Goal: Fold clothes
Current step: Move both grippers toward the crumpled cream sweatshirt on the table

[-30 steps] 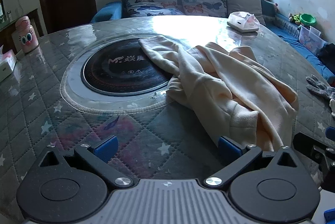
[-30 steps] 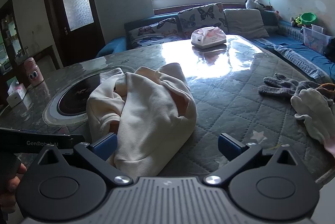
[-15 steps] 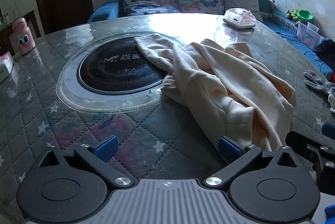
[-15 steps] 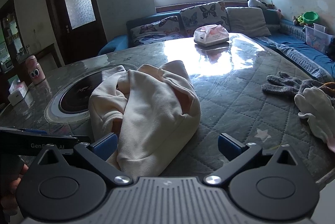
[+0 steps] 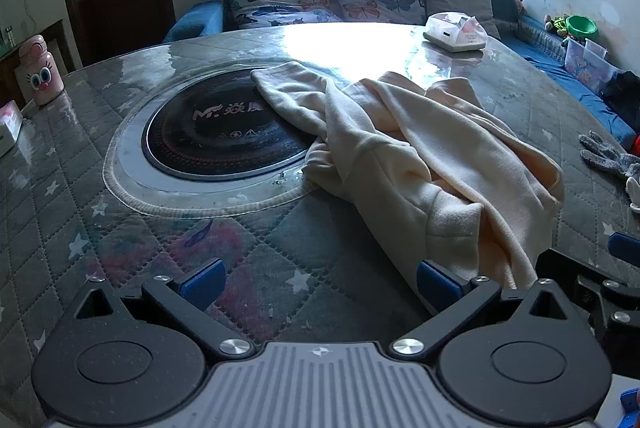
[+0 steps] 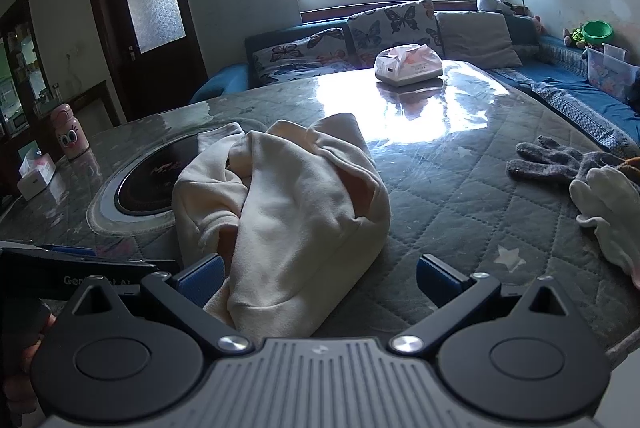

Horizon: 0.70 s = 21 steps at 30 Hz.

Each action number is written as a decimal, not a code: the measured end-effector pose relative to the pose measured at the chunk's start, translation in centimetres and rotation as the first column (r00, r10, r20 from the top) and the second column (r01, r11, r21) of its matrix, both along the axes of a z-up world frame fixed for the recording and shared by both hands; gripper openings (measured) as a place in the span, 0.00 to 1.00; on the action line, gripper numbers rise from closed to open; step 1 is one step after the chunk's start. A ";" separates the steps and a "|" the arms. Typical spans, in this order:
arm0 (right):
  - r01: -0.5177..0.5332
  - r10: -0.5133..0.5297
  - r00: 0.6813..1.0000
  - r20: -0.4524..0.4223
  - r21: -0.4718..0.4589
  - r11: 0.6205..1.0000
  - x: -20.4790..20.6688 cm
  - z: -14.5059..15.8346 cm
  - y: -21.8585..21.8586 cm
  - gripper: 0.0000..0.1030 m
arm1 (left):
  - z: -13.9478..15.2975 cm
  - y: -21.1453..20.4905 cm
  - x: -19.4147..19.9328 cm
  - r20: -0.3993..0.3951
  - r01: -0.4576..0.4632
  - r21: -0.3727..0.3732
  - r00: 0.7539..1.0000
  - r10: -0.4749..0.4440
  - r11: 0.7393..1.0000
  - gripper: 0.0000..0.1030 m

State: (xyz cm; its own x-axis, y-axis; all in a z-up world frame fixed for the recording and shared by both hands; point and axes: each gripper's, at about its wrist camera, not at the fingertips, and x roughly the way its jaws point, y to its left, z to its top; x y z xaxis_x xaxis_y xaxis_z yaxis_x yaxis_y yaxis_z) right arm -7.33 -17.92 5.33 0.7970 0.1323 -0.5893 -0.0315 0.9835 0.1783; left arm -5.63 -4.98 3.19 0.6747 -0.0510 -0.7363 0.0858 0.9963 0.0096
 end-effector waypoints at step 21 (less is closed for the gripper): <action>-0.020 0.020 1.000 0.008 -0.001 1.000 1.0 0.5 0.2 1.00 | 1.1 0.3 1.3 0.021 -0.008 -0.006 1.000 0.008 1.000 1.00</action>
State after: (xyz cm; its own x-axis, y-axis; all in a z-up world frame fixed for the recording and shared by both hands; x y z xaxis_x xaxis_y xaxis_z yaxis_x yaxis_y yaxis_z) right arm -6.33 -17.70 5.79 0.7987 0.1477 -0.5833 -0.0528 0.9829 0.1767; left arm -4.32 -4.66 4.34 0.6907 -0.0502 -0.7214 0.0779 0.9969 0.0052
